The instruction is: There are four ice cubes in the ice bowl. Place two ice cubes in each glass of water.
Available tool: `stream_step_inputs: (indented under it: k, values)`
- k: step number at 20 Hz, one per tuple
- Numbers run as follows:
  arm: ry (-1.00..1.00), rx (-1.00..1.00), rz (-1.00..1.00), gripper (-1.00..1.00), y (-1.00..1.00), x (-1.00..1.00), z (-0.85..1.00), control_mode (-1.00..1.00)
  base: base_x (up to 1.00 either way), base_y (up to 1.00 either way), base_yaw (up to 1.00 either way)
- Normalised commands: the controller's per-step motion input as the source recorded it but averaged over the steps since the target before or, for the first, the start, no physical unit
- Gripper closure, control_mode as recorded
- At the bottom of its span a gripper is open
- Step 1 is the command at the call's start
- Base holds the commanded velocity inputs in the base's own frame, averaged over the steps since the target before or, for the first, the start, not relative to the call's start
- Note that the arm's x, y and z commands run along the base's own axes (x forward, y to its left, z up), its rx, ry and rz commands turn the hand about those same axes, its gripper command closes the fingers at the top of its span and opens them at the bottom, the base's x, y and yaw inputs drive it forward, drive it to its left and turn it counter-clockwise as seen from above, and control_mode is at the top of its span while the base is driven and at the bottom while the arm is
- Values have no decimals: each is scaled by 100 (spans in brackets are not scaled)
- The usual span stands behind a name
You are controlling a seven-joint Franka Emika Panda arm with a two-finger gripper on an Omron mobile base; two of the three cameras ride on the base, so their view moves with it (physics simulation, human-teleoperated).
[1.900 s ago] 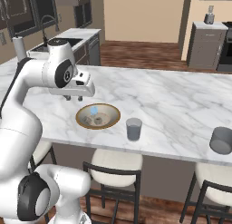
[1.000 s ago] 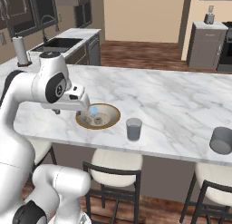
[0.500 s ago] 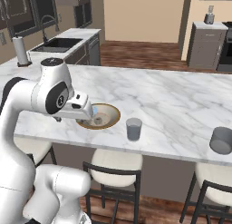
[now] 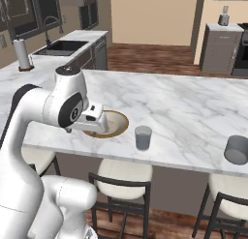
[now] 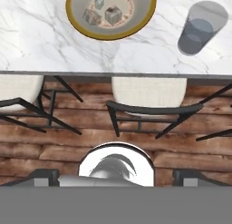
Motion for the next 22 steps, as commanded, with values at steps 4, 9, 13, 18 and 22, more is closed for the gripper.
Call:
stream_step_inputs:
  k: [4,9,13,18,22]
  values:
    - [5,2,0,-100,-11,0,0,-100,0,0,0]
    - [4,5,0,-100,-28,-2,0,-100,0,0,0]
    - [3,6,0,-100,-38,-1,0,-100,0,0,0]
    - [3,7,0,-100,-41,0,0,-100,0,0,0]
    - [4,5,0,-100,-34,0,0,-100,0,0,0]
